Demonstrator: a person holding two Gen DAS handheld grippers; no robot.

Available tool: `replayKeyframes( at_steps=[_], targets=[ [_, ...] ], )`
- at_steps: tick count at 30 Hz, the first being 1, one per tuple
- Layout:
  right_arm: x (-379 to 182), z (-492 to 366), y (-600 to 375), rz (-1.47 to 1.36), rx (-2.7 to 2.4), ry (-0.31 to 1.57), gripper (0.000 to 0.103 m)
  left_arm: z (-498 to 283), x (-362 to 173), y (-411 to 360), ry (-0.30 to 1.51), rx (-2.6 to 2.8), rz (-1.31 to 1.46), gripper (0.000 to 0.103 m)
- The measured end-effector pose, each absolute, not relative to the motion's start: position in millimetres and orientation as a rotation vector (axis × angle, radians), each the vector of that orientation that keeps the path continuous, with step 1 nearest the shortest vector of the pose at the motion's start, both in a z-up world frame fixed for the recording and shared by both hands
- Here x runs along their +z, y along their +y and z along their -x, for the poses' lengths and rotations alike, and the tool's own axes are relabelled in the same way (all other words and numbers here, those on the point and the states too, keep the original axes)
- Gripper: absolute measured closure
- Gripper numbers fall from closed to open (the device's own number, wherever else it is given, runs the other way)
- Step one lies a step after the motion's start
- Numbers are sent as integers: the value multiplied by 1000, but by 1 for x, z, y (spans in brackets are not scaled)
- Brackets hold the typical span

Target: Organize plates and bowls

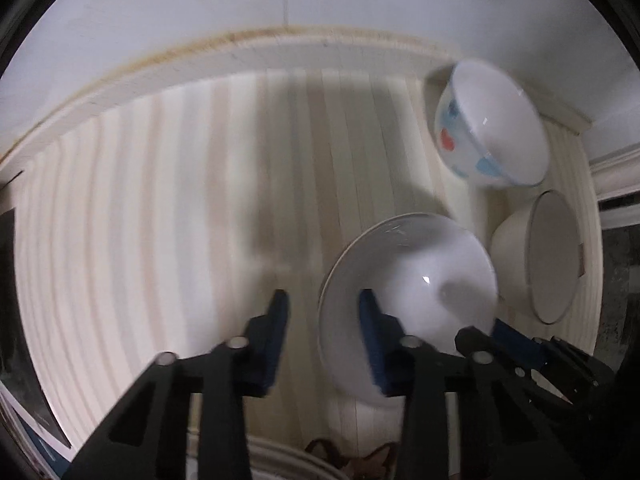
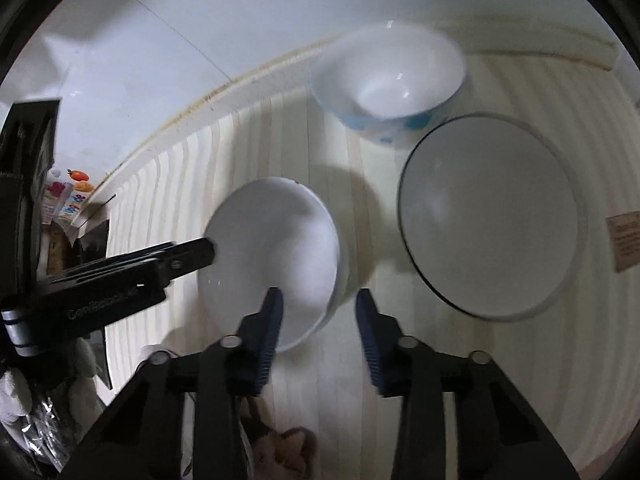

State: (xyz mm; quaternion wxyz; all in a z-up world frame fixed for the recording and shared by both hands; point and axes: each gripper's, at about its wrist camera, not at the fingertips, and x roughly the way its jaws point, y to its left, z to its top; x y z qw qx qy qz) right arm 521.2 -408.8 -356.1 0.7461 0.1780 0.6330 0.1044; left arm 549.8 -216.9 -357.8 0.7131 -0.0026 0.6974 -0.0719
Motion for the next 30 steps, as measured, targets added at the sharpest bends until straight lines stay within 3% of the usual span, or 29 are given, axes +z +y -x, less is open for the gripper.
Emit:
replayKeyframes(
  at_steps=[2, 3, 11, 22, 30],
  targets=[
    [-368, -528, -407, -382, 217, 1411, 81, -551, -367, -221, 1560, -168, -4, 86],
    [-372, -529, -407, -377, 215, 1413, 86, -549, -369, -222, 1559, -172, -13, 86],
    [-373, -531, -403, -368, 229, 1419, 86, -523, -351, -228, 1529, -186, -41, 86],
    [-313, -480, -428, -364, 261, 1383, 86, -462, -285, -245, 1444, -259, -60, 86],
    [-295, -422, -459, -379, 228, 1397, 86, -423, -288, -269, 1481, -335, -73, 86]
  ],
)
